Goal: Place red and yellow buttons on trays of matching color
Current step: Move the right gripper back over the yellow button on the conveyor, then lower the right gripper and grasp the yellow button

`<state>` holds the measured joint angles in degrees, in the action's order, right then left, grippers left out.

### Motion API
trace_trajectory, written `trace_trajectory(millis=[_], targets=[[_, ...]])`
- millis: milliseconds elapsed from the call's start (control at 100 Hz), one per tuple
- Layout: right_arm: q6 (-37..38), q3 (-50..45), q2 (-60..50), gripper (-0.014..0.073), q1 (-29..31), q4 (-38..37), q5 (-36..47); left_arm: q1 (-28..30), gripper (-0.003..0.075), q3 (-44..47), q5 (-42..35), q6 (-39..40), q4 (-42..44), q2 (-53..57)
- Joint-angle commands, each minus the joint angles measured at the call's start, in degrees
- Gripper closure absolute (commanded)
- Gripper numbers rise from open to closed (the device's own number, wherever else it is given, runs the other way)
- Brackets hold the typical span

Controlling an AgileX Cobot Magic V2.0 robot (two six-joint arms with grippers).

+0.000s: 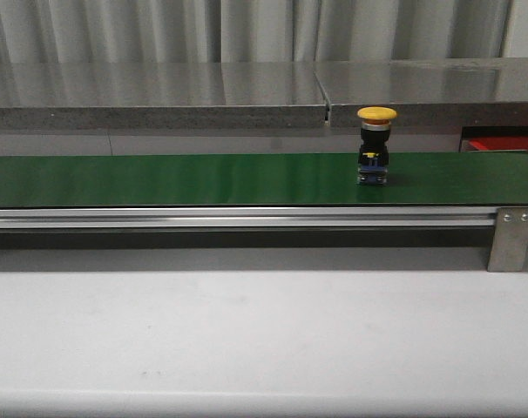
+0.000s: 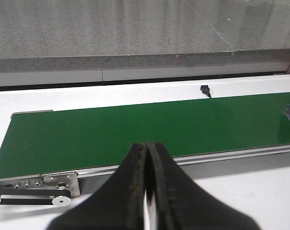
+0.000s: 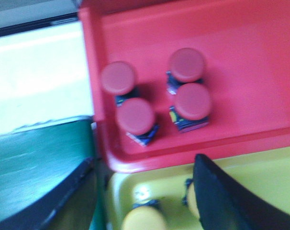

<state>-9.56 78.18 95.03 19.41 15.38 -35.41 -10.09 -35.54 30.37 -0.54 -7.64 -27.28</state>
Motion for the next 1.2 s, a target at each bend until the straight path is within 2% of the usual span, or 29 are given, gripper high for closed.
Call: trace_trajectory(millis=[0, 130, 290, 510, 790, 920, 1190], targets=[[-0.55, -0.11, -4.97, 0.0148, -2.11, 0.84, 2.01, -0.45, 0.0741, -1.52, -4.51, 0.54, -0.71, -0.24], [-0.55, -1.52, -7.69, 0.0148, -6.11, 0.78, 0.82, -0.45, 0.0741, -1.52, -4.51, 0.54, -0.71, -0.24], [-0.77, -1.32, -8.02, 0.0137, -10.78, 0.56, -5.38, -0.45, 0.0741, -1.52, -4.51, 0.54, -0.71, -0.24], [-1.70, -1.32, -7.12, 0.0009, -16.84, 0.52, -10.10, -0.45, 0.0741, -1.52, -4.51, 0.54, -0.71, -0.24], [-4.87, -0.99, -2.99, 0.0009, -23.29, 0.57, -12.07, -0.45, 0.0741, -1.52, -4.51, 0.54, -0.71, -0.24], [-5.33, 0.61, 0.76, 0.0010, -24.72, 0.64, -11.42, -0.45, 0.0741, -1.52, -4.51, 0.54, -0.71, -0.24], [-5.33, 5.42, 5.81, 0.0025, -24.95, 0.83, -4.11, -0.45, 0.0741, -1.52, -4.51, 0.54, -0.71, -0.24]])
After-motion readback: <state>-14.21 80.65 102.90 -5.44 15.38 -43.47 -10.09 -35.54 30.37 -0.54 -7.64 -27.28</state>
